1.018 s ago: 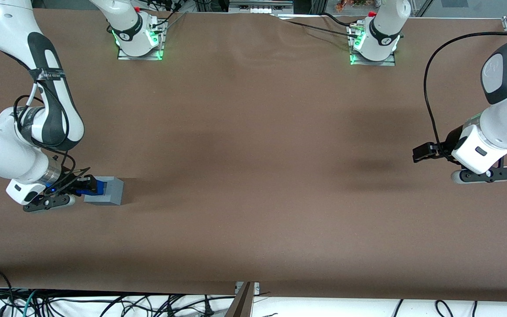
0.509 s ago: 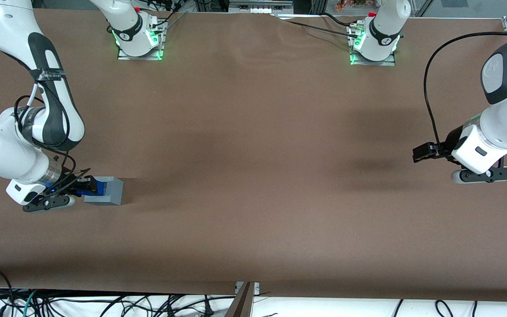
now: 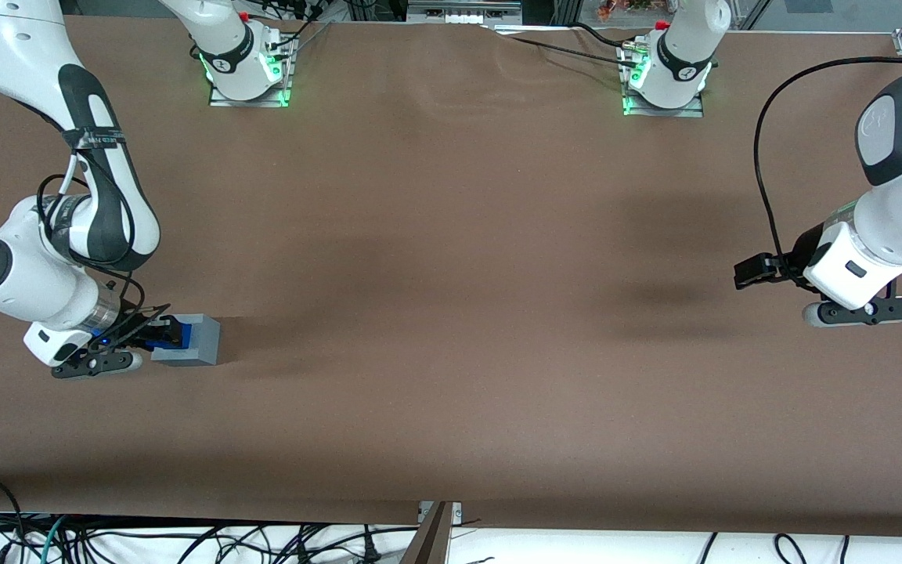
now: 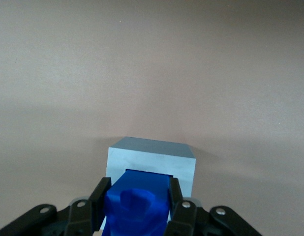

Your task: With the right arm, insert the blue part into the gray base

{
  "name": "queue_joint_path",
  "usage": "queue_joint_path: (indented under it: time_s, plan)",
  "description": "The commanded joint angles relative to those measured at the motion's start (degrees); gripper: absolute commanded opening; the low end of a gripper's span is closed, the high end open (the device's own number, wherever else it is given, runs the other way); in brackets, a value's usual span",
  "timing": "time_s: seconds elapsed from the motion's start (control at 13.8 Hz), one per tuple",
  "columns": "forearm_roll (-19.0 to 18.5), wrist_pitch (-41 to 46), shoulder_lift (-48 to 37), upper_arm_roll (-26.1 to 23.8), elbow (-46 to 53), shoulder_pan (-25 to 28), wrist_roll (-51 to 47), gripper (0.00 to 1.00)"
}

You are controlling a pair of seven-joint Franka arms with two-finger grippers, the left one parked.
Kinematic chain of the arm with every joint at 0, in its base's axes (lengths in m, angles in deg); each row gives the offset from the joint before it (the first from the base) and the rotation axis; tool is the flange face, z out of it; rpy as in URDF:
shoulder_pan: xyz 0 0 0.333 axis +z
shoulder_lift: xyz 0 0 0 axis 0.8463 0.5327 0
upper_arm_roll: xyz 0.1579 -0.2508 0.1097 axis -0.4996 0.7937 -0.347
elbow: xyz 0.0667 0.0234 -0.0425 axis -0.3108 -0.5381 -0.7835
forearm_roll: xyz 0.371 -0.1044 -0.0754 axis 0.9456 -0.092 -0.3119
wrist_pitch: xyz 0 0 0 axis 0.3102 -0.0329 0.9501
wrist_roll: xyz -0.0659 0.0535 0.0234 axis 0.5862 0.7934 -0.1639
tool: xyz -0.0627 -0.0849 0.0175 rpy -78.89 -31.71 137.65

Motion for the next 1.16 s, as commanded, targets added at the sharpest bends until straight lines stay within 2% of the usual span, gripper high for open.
queue_joint_path:
  time_s: [0.0, 0.29, 0.58, 0.87, 0.95, 1.09]
  plan:
    - [0.8, 0.0, 0.6, -0.5, 1.0, -0.3, -0.4, 0.97]
    - [0.8, 1.9, -1.5, -0.5, 1.1, -0.3, -0.7, 0.99]
    - [-0.3, 18.8, -12.6, -0.5, 1.0, -0.3, -4.7, 0.99]
    - [-5.4, 38.4, -25.3, -2.8, 3.1, -0.4, -7.4, 0.99]
    - [-5.5, 42.1, -26.9, -3.3, 4.0, -0.4, -8.7, 0.99]
    - [-5.1, 42.6, -28.0, -3.4, 4.2, -0.5, -8.5, 0.99]
